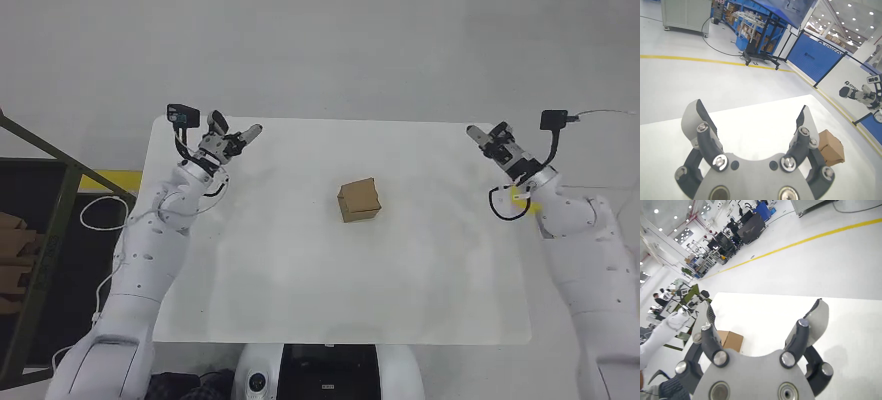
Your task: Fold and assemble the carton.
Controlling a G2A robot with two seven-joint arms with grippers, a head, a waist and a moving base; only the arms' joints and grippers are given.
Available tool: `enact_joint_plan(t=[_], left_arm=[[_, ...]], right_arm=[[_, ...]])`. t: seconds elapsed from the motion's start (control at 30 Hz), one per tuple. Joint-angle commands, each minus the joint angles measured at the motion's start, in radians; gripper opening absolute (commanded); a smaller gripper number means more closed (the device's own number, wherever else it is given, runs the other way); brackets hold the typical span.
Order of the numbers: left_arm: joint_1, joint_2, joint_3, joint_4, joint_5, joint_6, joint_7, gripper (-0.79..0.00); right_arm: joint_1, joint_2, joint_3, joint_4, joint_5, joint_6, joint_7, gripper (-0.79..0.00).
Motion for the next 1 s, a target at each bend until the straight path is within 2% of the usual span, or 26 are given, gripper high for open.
enact_joint_plan(t=[0.0, 0.17, 0.3, 0.57, 0.97], left_arm=[[0.006, 0.004, -0.017, -0.001, -0.005, 0.012, -0.007, 0.000], [0.016, 0.013, -0.052, -0.006, -0.006, 0.021, -0.032, 0.000], [0.019, 0.022, -0.080, -0.020, 0.012, 0.033, -0.047, 0.000], [0.038, 0.032, -0.126, -0.068, 0.029, 0.049, -0.008, 0.000], [0.040, 0.034, -0.132, -0.072, 0.032, 0.045, 0.000, -0.001]], right_arm=[[-0.019, 0.001, 0.004, -0.026, -0.136, 0.010, -0.112, 0.000], [-0.075, 0.007, 0.012, -0.103, -0.395, 0.047, -0.315, 0.000], [-0.104, 0.010, 0.022, -0.139, -0.497, 0.086, -0.392, 0.000], [-0.111, 0.006, 0.018, -0.136, -0.527, 0.110, -0.391, 0.000], [-0.112, 0.004, 0.018, -0.133, -0.539, 0.127, -0.410, 0.000]])
